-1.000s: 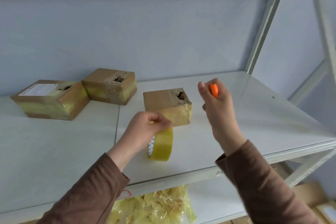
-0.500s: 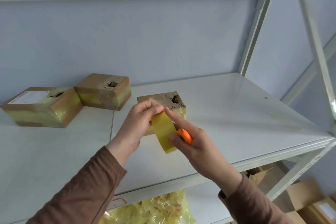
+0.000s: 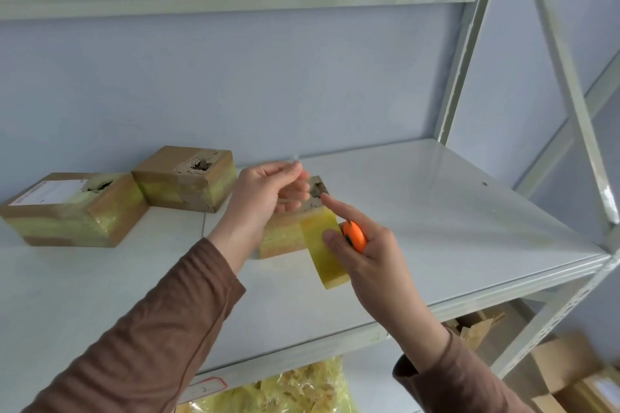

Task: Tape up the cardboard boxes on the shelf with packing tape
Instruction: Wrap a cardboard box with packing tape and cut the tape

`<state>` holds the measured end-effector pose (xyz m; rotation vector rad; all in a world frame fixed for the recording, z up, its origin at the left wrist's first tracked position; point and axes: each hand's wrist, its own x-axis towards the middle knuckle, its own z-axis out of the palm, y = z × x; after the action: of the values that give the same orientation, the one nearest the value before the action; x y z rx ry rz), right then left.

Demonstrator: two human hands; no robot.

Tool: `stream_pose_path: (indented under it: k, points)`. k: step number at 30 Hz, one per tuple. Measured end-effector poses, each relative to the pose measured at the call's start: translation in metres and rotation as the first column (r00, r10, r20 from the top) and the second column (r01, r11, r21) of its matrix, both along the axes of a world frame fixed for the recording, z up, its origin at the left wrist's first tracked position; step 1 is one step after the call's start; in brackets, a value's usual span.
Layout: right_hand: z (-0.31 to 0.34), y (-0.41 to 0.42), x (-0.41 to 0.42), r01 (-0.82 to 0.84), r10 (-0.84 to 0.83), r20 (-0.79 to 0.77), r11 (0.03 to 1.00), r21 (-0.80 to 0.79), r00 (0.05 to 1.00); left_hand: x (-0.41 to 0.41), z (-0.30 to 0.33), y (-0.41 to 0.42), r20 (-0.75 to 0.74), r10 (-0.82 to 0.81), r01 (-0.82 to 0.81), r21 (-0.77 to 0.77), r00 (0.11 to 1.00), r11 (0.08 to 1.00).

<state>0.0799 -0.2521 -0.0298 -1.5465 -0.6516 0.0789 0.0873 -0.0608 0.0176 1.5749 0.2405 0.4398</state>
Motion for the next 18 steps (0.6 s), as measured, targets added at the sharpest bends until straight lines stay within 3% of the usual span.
stream_pose_path:
  k: [4, 9, 14, 18]
  points:
    - [0.001, -0.007, 0.001, 0.013, -0.006, -0.128, 0.999, 0.048, 0.992, 0.02, 0.013, 0.002, 0.002, -0.054, 0.053, 0.135, 0.999, 0.989]
    - [0.003, -0.019, 0.002, -0.22, 0.244, -0.272, 0.969, 0.115, 0.931, 0.057, 0.019, 0.009, -0.119, -0.051, 0.083, 0.287, 0.992, 0.954]
    - [-0.006, -0.028, -0.001, -0.212, 0.216, -0.361, 0.976, 0.051, 0.907, 0.091, 0.015, 0.033, -0.158, -0.011, 0.071, 0.382, 0.987, 0.921]
    - [-0.006, -0.031, 0.006, -0.177, 0.156, -0.315, 0.984, -0.038, 0.936, 0.11, -0.001, 0.045, -0.214, -0.017, 0.111, 0.433, 0.977, 0.895]
